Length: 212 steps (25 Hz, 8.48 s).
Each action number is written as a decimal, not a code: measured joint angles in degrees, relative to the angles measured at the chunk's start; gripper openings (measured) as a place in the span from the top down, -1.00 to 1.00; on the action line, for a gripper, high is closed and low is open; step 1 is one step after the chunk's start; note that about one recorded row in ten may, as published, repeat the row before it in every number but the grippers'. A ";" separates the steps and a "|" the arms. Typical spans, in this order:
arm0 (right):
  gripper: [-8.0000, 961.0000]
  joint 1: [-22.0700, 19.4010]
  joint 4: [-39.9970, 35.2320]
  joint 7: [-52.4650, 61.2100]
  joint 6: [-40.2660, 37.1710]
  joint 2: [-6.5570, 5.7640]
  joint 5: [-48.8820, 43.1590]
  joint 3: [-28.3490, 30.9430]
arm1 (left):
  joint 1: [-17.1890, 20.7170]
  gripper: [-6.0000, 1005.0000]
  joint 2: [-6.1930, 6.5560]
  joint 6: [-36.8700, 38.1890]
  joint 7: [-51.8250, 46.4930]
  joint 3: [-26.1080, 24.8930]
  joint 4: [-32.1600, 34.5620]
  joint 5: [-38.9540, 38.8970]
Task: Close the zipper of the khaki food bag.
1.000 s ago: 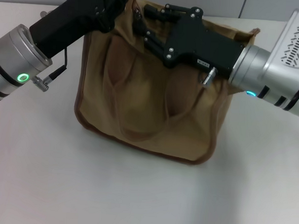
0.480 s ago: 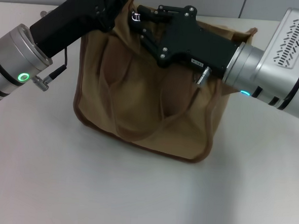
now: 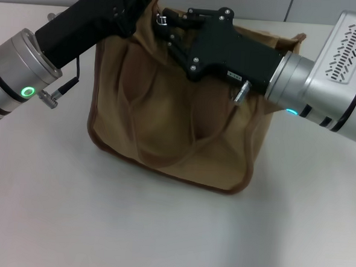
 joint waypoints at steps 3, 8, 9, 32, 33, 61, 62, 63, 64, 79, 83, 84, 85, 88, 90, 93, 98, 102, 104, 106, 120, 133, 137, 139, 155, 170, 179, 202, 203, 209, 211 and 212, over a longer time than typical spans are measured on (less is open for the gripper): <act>0.61 -0.16 0.05 -0.59 -0.08 0.00 -0.05 0.00 | 0.02 0.86 0.00 -0.12 0.00 -0.02 0.00 0.00; 0.72 -0.50 0.09 -1.77 -0.43 0.00 -0.34 0.01 | 0.07 0.86 0.00 -0.34 0.00 -0.03 0.00 -0.19; 0.74 -0.66 0.09 -2.25 -0.65 0.00 -0.36 0.01 | 0.12 0.86 0.00 -0.36 0.00 -0.03 0.00 -0.32; 0.93 -2.80 2.10 -3.57 -2.52 -0.01 -0.41 0.10 | 2.38 0.86 0.36 -0.97 -0.04 -2.09 0.66 -2.31; 0.94 -2.80 2.10 -3.57 -2.52 -0.01 -0.41 0.10 | 2.47 0.86 0.39 -0.91 -0.05 -2.18 0.66 -2.32; 0.22 -1.68 -13.51 63.94 -19.22 -5.12 -40.58 26.05 | 1.39 0.85 0.00 1.19 -0.39 -1.58 -0.65 -1.96; 0.17 -0.65 -13.47 67.39 -19.72 -5.54 -41.59 26.49 | 1.37 0.85 0.00 1.28 -0.40 -1.56 -0.74 -1.96; 0.11 0.36 -13.41 70.09 -20.12 -5.96 -42.38 26.88 | 1.36 0.85 0.00 1.34 -0.40 -1.54 -0.78 -1.95; 0.11 1.46 -13.37 72.97 -21.03 -6.40 -43.33 27.35 | 1.35 0.85 0.00 1.44 -0.40 -1.51 -0.79 -1.93; 0.12 12.14 -12.76 93.62 -31.22 -7.35 -53.72 30.91 | 1.18 0.85 0.00 3.91 -0.53 -1.52 -0.58 -2.03; 0.12 11.58 -13.80 92.03 -30.39 -5.80 -55.45 31.27 | 1.00 0.85 0.02 4.67 -0.60 -1.51 -0.39 -2.12; 0.12 11.50 -13.94 91.35 -30.08 -5.61 -55.74 31.33 | 0.90 0.85 0.03 4.87 -0.64 -1.52 -0.35 -2.13; 0.12 11.50 -13.96 90.61 -29.71 -5.24 -56.08 31.33 | 0.80 0.85 0.05 5.07 -0.67 -1.51 -0.31 -2.13; 0.12 11.29 -14.45 87.80 -29.08 -4.38 -56.93 31.33 | 0.64 0.85 0.12 5.26 -0.75 -1.52 -0.18 -2.14; 0.12 10.69 -15.36 85.97 -28.98 -3.94 -57.12 31.33 | 0.54 0.85 0.21 5.26 -1.08 -1.52 0.08 -2.16; 0.12 8.52 -18.43 82.59 -28.93 -3.17 -57.07 31.36 | 0.46 0.84 0.22 5.26 -2.09 -1.52 1.09 -2.18; 0.12 4.40 -24.42 79.33 -29.67 -2.07 -56.88 32.84 | 0.39 0.84 0.24 5.10 -2.29 -1.64 1.29 -2.25; 0.12 2.39 -25.94 78.28 -30.32 -1.72 -56.88 36.43 | 0.23 0.84 0.18 4.74 -2.29 -1.64 1.32 -2.25; 0.12 2.25 -25.98 78.02 -30.40 -1.71 -56.87 37.02 | 0.14 0.84 0.17 4.60 -2.29 -1.63 1.32 -2.24; 0.13 1.99 -25.99 77.61 -30.47 -1.65 -56.83 37.80 | 0.06 0.84 0.16 4.35 -2.29 -1.62 1.32 -2.18; 0.13 2.71 -24.96 77.38 -25.60 -1.47 -56.76 37.44 | -0.14 0.84 0.08 4.06 -2.20 -1.61 1.32 -1.81; 0.13 6.32 -21.25 75.12 -22.82 -0.97 -57.19 37.18 | -0.66 0.84 0.09 3.19 -1.96 -1.43 1.32 -1.64; 0.13 7.48 -19.83 74.89 -22.47 -1.04 -57.21 37.19 | -0.78 0.84 0.09 2.83 -1.82 -1.43 1.32 -1.64; 0.13 7.85 -18.98 74.46 -22.22 -1.08 -57.21 37.19 | -0.85 0.84 0.07 2.74 -1.77 -1.43 1.30 -1.68; 0.48 7.78 -17.82 70.37 -22.03 -0.97 -57.03 37.68 | -1.41 0.83 0.00 1.19 -1.58 -1.43 1.00 -1.90; 0.98 8.19 -17.11 70.00 -21.36 -0.94 -57.18 37.22 | -1.38 0.83 0.00 1.15 -1.58 -1.43 0.89 -2.03; 0.48 7.79 -16.31 70.36 -21.44 -0.88 -57.21 37.19 | -1.30 0.83 0.00 1.47 -1.63 -1.43 0.87 -2.03; 0.34 11.41 -11.39 69.67 -20.31 -0.62 -56.88 36.48 | -1.73 0.82 0.00 0.97 -1.58 -1.43 0.69 -2.04; 0.34 11.41 -11.39 69.67 -20.31 -0.62 -56.88 36.48 | -1.73 0.82 0.00 0.97 -1.58 -1.43 0.69 -2.04; 0.35 11.73 -11.26 69.27 -21.04 -0.64 -56.17 36.71 | -1.85 0.82 0.00 0.97 -1.59 -1.44 0.31 -2.13; 0.25 11.91 -11.13 69.24 -21.25 -0.69 -56.01 36.54 | -1.85 0.82 0.00 0.97 -1.57 -1.43 0.19 -2.12; 0.20 12.01 -11.08 69.22 -21.24 -0.70 -56.11 36.49 | -1.86 0.82 0.00 0.95 -1.54 -1.43 0.16 -2.12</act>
